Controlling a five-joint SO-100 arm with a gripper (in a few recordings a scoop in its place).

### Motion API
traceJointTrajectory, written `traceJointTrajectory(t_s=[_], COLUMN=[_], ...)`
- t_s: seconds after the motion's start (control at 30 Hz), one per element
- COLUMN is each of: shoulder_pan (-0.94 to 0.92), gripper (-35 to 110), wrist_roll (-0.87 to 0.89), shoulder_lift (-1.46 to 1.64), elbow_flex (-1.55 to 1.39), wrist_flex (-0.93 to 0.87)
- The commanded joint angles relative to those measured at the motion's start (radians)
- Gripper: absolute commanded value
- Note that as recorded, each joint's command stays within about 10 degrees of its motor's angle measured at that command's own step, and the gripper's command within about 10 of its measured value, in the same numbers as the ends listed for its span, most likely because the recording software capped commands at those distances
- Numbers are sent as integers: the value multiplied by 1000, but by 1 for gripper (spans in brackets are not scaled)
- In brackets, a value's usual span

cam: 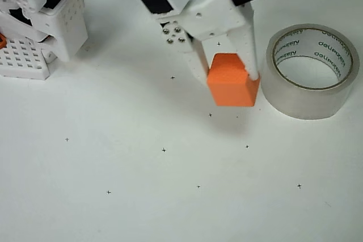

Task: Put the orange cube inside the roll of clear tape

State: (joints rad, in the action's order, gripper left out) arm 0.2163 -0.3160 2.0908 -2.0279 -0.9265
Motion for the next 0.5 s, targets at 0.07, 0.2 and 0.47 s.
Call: traceJointTrajectory(t_s=[0.07, 0.2, 0.47], shoulder_pan=[75, 124, 204], gripper=[19, 19, 19], wrist_roll=[-9, -12, -15], shoulder_lift=[-8, -103, -275], elbow_flex=[196, 302, 492], wrist_flex=[-31, -43, -89])
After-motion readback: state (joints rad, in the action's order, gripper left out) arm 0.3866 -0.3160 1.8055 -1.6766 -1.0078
